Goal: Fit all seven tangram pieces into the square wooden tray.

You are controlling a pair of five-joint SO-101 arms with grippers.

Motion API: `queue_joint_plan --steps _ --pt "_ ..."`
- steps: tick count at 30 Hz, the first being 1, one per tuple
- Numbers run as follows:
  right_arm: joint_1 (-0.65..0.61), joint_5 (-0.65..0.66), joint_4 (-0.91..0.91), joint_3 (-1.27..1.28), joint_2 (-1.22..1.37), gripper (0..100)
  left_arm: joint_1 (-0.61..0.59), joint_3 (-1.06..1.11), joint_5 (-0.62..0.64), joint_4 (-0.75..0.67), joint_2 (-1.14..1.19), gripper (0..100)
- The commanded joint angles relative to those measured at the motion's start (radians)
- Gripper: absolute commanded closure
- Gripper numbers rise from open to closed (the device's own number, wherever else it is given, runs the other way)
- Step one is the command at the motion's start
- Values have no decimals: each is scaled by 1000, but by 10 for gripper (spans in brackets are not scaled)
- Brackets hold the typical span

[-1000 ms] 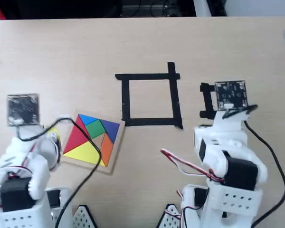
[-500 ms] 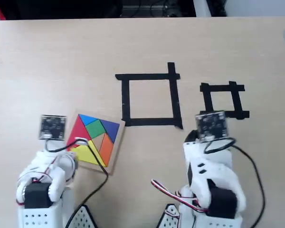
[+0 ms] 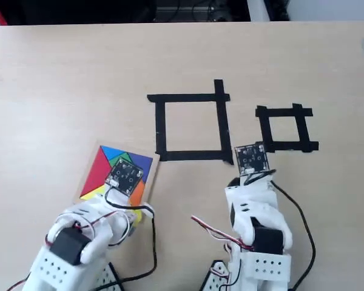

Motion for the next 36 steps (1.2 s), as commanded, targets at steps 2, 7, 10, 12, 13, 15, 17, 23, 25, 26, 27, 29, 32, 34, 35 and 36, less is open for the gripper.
queue_joint_plan --steps 2,7,10,12,13,15,17,23,25,26,27,29,32,34,35,36 --pt "-15 6 -26 1 -58 984 12 30 54 -137 175 858" --pt "-15 6 -26 1 -56 984 -85 7 66 -196 319 930" --pt "-15 6 -26 1 -56 984 -151 10 69 -201 325 965" --pt "-17 6 -28 1 -56 984 -163 10 66 -203 325 967" --pt "-17 6 -28 1 -56 984 -151 10 66 -204 325 967" --pt "-17 6 -28 1 -56 984 -101 10 58 -206 331 957" --pt "-17 6 -28 1 -56 984 -39 -13 -20 -198 342 906" --pt "-17 11 -40 1 -56 984 71 -180 14 -124 506 880" --pt "-17 11 -41 1 -56 984 31 -200 12 -152 618 880" --pt "-17 11 -41 1 -56 984 2 -205 9 -173 681 880" --pt "-17 9 -40 1 -56 984 -30 -206 -3 -199 744 881" --pt "-17 9 -40 1 -56 984 -74 -208 -43 -250 850 903" --pt "-17 11 -38 1 -56 984 -85 -229 -54 -276 947 952" --pt "-17 11 -38 1 -56 984 -79 -242 -52 -279 977 945" --pt "-17 11 -37 1 -56 984 -73 -242 -52 -281 984 941" --pt "-18 11 -37 1 -56 984 -64 -245 -52 -281 991 941"
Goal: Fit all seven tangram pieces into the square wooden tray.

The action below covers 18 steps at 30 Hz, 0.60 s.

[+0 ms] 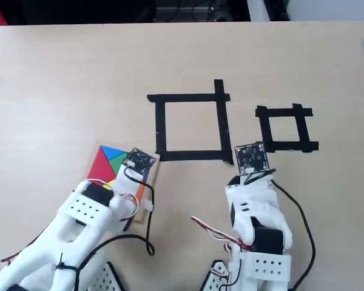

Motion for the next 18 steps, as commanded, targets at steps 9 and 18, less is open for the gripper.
queue_joint_plan --steps 9,18 --pt "-18 9 -14 1 -56 984 44 -24 91 -160 49 879" --pt "-18 9 -12 1 -56 984 133 -33 91 -374 66 876"
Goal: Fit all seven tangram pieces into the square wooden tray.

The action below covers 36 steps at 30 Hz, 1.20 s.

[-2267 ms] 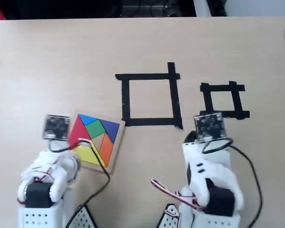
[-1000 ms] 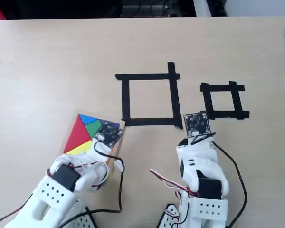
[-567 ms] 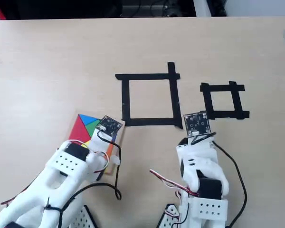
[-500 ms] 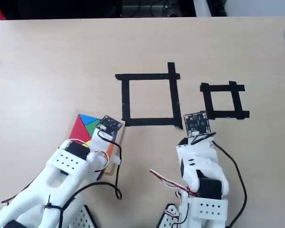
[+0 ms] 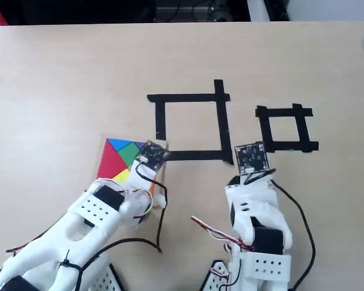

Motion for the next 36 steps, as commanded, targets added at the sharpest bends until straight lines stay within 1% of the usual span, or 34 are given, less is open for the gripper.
queue_joint_plan --steps 1,6,9,11,13,15,18,21,23,25,29,33,36 --pt "-18 9 -12 1 -56 984 15 -36 9 -112 31 876" --pt "-18 9 -8 1 -56 984 8 -179 11 -161 242 877" --pt "-18 11 6 1 -56 984 13 -306 43 -106 399 880" --pt "-18 11 6 1 -56 984 18 -400 63 -14 460 881" --pt "-18 11 5 1 -56 984 8 -495 86 127 442 881" --pt "-18 11 3 1 -56 984 -28 -579 106 241 381 884" --pt "-18 8 3 1 -56 984 -127 -650 95 322 239 907" --pt "-18 3 2 1 -56 984 -229 -651 17 396 81 914" --pt "-18 2 0 1 -59 983 -303 -611 -5 430 -20 914" --pt "-18 2 0 1 -62 983 -386 -527 -12 430 -114 914" --pt "-32 2 6 1 -62 983 -524 -265 -15 318 -313 912" --pt "-89 2 8 1 -62 983 -549 25 -55 235 -560 909" --pt "-92 2 8 1 -62 983 -550 188 -54 207 -752 909"
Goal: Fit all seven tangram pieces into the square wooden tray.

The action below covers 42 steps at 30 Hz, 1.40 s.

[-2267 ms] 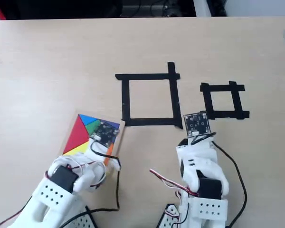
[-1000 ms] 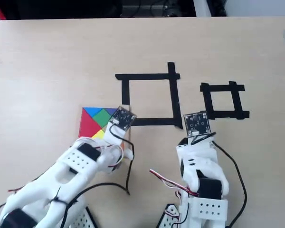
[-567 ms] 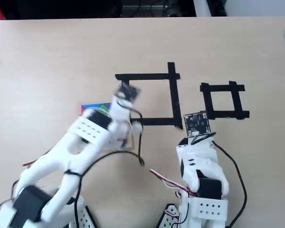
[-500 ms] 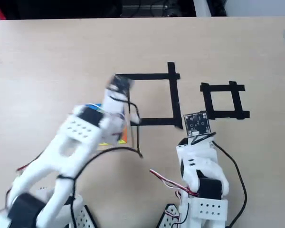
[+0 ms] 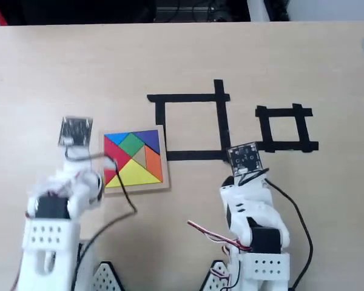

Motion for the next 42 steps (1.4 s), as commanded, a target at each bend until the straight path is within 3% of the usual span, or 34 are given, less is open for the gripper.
queue_joint_plan --steps 1,8,12,19,42 --pt "-17 2 8 1 -62 983 -12 242 -9 -48 -301 909" --pt "-21 2 75 1 -58 983 -67 407 -14 72 -658 913" --pt "-21 11 199 1 -64 985 -97 415 -17 83 -608 913" --pt "-17 9 192 1 -59 985 -153 424 -11 184 -618 910" --pt "-17 9 192 1 -59 985 -153 424 -11 181 -618 911"
